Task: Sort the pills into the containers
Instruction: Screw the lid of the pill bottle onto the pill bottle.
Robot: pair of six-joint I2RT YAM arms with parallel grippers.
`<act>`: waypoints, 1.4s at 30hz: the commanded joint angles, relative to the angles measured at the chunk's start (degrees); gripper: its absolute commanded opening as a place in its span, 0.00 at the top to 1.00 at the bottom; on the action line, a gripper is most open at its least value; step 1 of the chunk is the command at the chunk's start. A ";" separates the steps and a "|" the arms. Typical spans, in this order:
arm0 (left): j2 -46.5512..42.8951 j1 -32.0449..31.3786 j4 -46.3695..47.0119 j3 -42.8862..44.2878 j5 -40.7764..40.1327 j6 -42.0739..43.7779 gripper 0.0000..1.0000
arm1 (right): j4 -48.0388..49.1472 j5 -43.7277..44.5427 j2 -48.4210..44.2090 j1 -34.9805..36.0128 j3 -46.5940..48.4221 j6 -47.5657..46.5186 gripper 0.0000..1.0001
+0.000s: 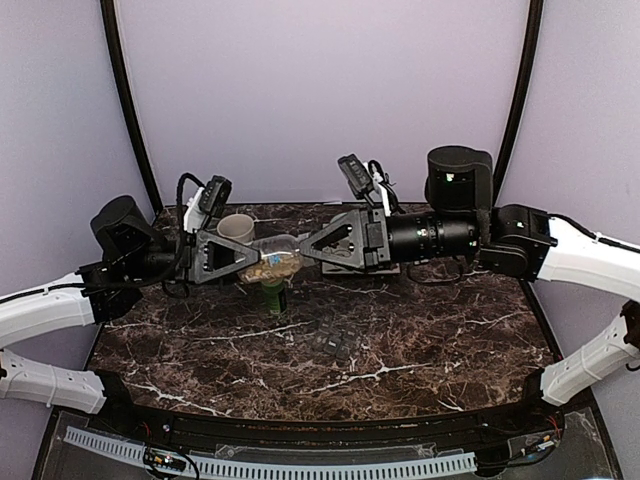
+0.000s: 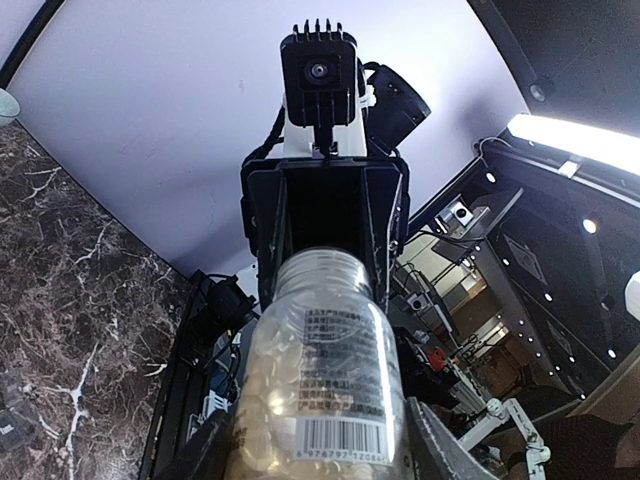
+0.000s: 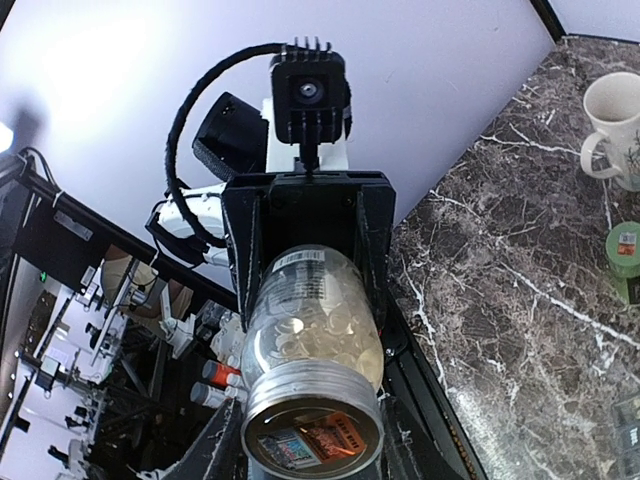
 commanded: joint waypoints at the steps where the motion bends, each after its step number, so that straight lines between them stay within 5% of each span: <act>1: 1.13 -1.59 -2.99 5.42 -0.55 7.78 1.00 | -3.68 1.05 5.06 2.02 -0.55 6.07 0.89; 15: -2.39 -3.33 -18.18 11.02 -14.64 27.42 1.00 | 2.94 -3.58 7.66 1.93 -4.97 24.46 0.96; 26: -5.86 -4.94 -16.38 9.05 -24.32 34.30 1.00 | 12.37 -6.08 8.41 1.89 -7.99 40.93 0.97; 32: -6.67 -5.04 -13.82 6.81 -25.88 33.79 1.00 | 9.57 -5.98 8.08 1.91 -7.10 43.63 0.97; 35: -7.28 -5.06 -11.99 5.43 -26.46 32.92 1.00 | 7.91 -5.92 7.97 1.85 -4.73 42.86 0.92; 42: -8.08 -5.08 -10.70 2.93 -27.01 30.01 1.00 | 7.12 -4.43 6.33 1.04 -3.59 39.75 0.64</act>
